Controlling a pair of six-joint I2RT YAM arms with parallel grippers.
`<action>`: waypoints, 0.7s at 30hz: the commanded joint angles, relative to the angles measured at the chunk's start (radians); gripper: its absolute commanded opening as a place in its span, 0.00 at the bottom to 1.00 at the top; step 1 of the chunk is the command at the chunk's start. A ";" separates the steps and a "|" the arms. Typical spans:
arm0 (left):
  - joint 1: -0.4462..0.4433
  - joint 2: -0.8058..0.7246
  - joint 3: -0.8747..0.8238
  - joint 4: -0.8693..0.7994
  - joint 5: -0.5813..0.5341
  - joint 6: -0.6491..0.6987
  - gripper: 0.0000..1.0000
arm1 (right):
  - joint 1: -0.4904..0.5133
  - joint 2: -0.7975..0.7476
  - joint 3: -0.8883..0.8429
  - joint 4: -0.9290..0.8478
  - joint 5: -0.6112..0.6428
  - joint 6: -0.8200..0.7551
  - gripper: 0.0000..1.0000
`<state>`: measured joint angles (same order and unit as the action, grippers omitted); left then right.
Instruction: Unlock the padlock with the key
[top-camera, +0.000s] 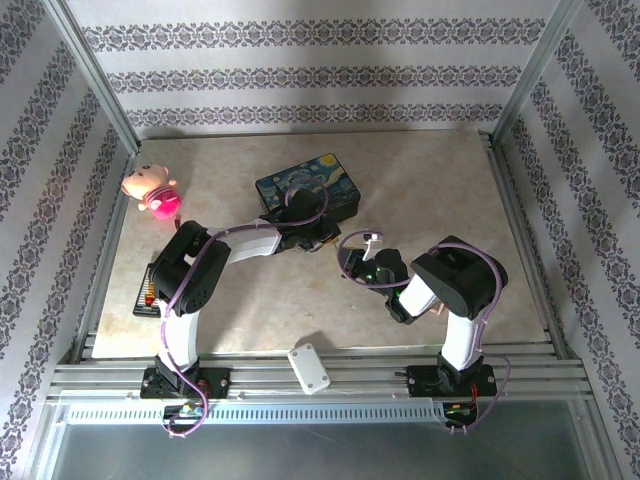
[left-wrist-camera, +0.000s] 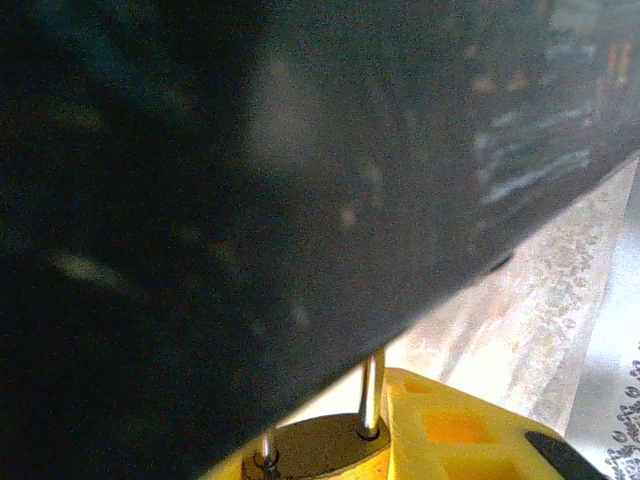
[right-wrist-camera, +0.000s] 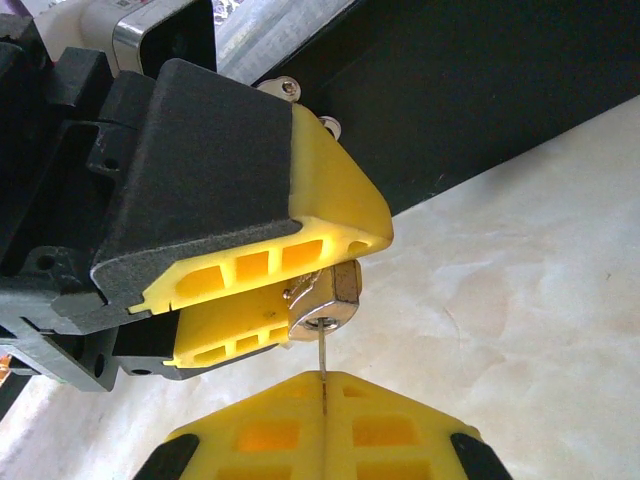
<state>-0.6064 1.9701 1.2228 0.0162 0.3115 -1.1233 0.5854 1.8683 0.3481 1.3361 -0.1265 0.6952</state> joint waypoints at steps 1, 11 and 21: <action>0.011 0.006 -0.022 0.010 0.070 -0.047 0.30 | -0.005 0.001 0.028 0.049 0.028 0.036 0.00; 0.011 0.009 -0.037 0.031 0.086 -0.053 0.30 | -0.037 0.008 0.043 0.051 0.007 0.114 0.00; 0.011 0.012 -0.052 0.059 0.101 -0.063 0.30 | -0.089 0.018 0.058 0.051 -0.061 0.234 0.00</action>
<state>-0.5941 1.9701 1.1969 0.0914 0.3222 -1.1347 0.5213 1.8748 0.3771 1.3365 -0.2001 0.8787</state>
